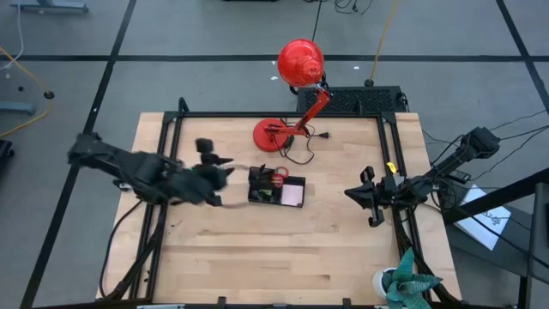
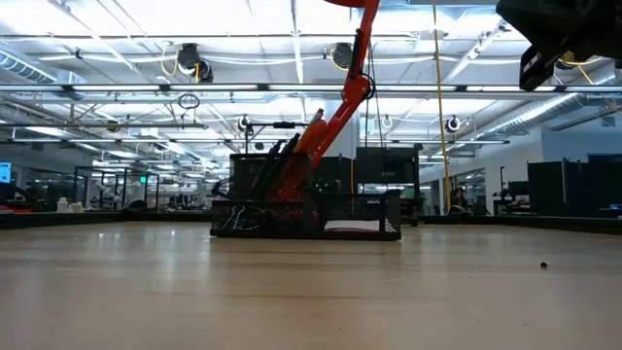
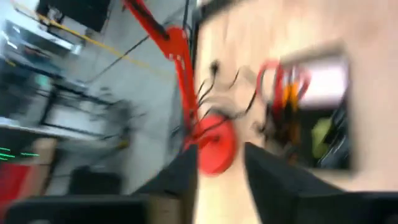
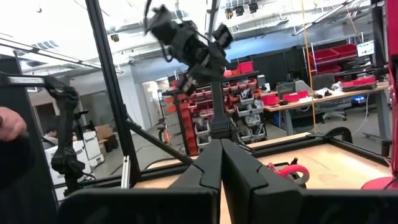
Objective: Pick and place office supplies into organizer
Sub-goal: Adjust the black mesh desk organizer on the table
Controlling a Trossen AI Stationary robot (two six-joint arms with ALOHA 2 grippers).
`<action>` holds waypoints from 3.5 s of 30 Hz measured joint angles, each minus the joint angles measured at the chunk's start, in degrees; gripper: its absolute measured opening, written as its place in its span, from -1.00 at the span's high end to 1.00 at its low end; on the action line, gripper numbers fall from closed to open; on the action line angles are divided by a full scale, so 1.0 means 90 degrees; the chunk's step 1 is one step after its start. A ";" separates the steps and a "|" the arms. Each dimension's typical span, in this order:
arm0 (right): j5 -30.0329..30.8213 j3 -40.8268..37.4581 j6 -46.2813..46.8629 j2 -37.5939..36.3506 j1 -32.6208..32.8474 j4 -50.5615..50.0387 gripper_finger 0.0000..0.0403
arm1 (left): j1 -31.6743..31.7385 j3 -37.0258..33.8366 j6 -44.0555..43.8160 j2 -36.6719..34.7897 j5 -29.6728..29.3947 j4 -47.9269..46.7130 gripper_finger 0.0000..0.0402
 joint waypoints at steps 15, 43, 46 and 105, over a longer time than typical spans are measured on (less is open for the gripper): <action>0.0002 -0.0002 -0.0224 0.0000 -0.0002 0.0118 1.00 | 0.1717 -0.5183 -0.0077 -0.2184 0.2011 0.6668 0.97; -0.0013 -0.0002 -0.0079 0.0002 -0.0001 0.0031 1.00 | 0.3477 -0.5975 -0.0338 0.1045 0.4725 1.0106 0.97; -0.0017 -0.0002 -0.0079 0.0002 -0.0001 0.0024 1.00 | 0.3374 -0.5975 -0.0391 0.1047 0.4820 1.0056 0.99; 0.0017 0.0000 0.0091 0.0005 -0.0002 -0.0273 1.00 | -0.0269 -0.5994 -0.1376 0.2582 0.2826 1.0847 0.98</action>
